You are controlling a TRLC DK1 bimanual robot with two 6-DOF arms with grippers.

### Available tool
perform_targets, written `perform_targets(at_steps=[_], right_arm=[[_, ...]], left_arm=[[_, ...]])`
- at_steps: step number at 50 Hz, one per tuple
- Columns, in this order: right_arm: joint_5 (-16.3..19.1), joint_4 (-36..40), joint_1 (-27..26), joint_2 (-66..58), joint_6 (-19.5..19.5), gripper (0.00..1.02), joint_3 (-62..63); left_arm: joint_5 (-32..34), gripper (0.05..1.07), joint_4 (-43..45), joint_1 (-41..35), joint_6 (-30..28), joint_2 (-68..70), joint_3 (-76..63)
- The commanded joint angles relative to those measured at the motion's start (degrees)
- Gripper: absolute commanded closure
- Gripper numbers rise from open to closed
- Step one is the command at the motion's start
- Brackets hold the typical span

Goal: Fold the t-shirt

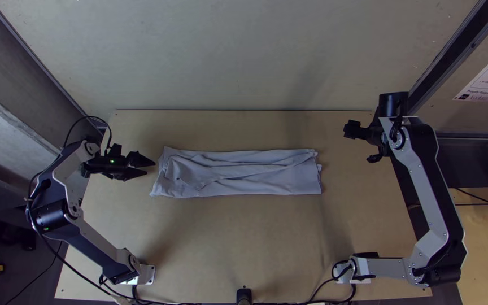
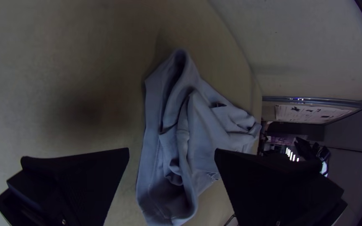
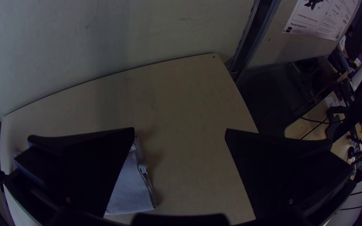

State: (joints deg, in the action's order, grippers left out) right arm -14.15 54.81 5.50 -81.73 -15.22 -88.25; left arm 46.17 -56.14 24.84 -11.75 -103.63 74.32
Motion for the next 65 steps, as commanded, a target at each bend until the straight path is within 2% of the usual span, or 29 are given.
perform_targets(at_steps=[1,10,21,36,46,49,52,56,59,65], right_arm=[[0.09,0.39,0.22,1.05,-1.48,0.03,1.68],[0.09,0.39,1.18,1.58,-2.00,0.03,2.11],[0.09,0.13,2.94,1.31,-2.44,0.03,1.68],[0.09,-0.05,3.29,1.84,-3.50,0.03,2.82],[0.00,-0.05,3.03,2.72,-3.67,0.03,3.87],[0.09,-0.14,2.85,2.90,-3.76,0.03,4.49],[0.09,-0.14,2.85,3.07,-3.94,0.03,5.28],[0.09,-0.23,2.85,3.51,-4.02,0.03,6.42],[0.09,-0.49,2.85,3.95,-4.29,0.03,7.48],[0.09,-0.84,2.85,4.48,-4.73,0.03,8.97]], left_arm=[[1.99,0.09,-1.25,0.65,-2.40,-2.98,-1.38],[2.78,0.09,-0.90,-0.58,-2.49,-5.88,-2.43],[3.49,0.09,-0.20,-6.03,-1.17,-6.40,-4.10],[2.87,0.09,8.06,-17.28,9.55,-5.96,-5.33],[-4.95,0.10,14.04,-23.87,17.64,-6.14,-5.33],[-7.15,0.18,15.09,-25.10,19.92,-6.14,-5.33],[-9.00,0.35,15.09,-25.81,21.15,-5.96,-5.33],[-11.63,0.68,16.68,-26.16,22.82,-5.35,-6.21],[-13.21,1.05,18.17,-26.25,23.53,-5.09,-6.65],[-16.73,1.04,18.08,-26.33,23.53,-4.65,-7.09]])
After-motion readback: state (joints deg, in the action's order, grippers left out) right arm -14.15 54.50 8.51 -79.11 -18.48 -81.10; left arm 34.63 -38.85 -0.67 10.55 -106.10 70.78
